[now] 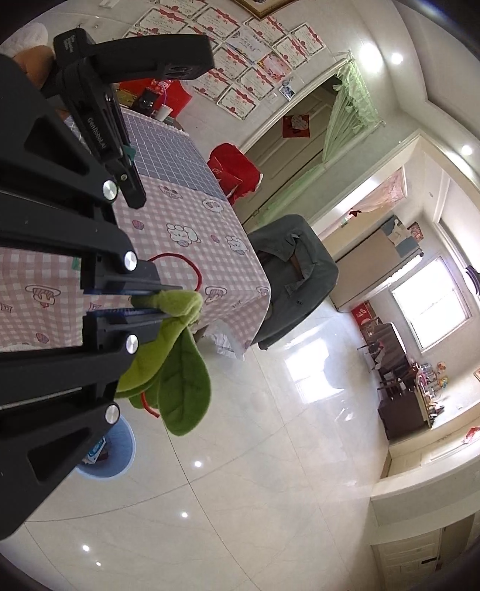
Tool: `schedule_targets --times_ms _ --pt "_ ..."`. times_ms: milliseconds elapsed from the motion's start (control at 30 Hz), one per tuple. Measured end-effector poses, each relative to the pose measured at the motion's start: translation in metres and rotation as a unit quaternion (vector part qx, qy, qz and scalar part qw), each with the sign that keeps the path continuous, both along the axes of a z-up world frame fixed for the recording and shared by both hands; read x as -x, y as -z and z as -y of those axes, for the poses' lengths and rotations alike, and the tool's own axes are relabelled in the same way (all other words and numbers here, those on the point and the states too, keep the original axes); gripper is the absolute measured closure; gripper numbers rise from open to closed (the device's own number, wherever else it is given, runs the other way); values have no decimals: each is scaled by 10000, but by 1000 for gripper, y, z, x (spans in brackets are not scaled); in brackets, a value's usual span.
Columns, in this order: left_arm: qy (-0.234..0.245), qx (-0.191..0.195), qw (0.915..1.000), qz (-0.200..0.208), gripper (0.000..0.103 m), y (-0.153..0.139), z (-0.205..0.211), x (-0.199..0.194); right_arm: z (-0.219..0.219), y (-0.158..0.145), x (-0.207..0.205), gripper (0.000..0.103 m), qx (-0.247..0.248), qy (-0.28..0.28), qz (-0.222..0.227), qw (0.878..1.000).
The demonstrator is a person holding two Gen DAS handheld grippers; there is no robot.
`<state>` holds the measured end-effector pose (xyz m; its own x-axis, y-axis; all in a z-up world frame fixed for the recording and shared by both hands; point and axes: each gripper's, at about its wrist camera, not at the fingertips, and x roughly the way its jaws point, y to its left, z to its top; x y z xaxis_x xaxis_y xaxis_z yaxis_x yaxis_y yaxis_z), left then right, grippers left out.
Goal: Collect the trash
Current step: 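Carry the tube and keychain from the table toward the blue bucket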
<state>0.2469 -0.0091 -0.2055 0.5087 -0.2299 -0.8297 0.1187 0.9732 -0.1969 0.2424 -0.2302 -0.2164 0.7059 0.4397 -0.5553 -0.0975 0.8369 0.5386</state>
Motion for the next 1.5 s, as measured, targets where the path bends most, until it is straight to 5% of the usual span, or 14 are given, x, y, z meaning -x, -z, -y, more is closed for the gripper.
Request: schedule_targets --times_ms 133,467,1000,1500 --pt "-406 554 9975 -136 99 4 -44 0 -7 2 -5 97 -62 -141 -5 9999" --pt "-1024 545 9931 -136 99 2 -96 1 -32 9 -16 97 -128 -410 -81 9990" --pt "197 538 9983 -61 98 9 56 -45 24 12 -7 97 -9 43 -211 9998" --pt "602 259 9973 -325 98 35 127 -63 72 30 -7 97 -61 398 -393 9984"
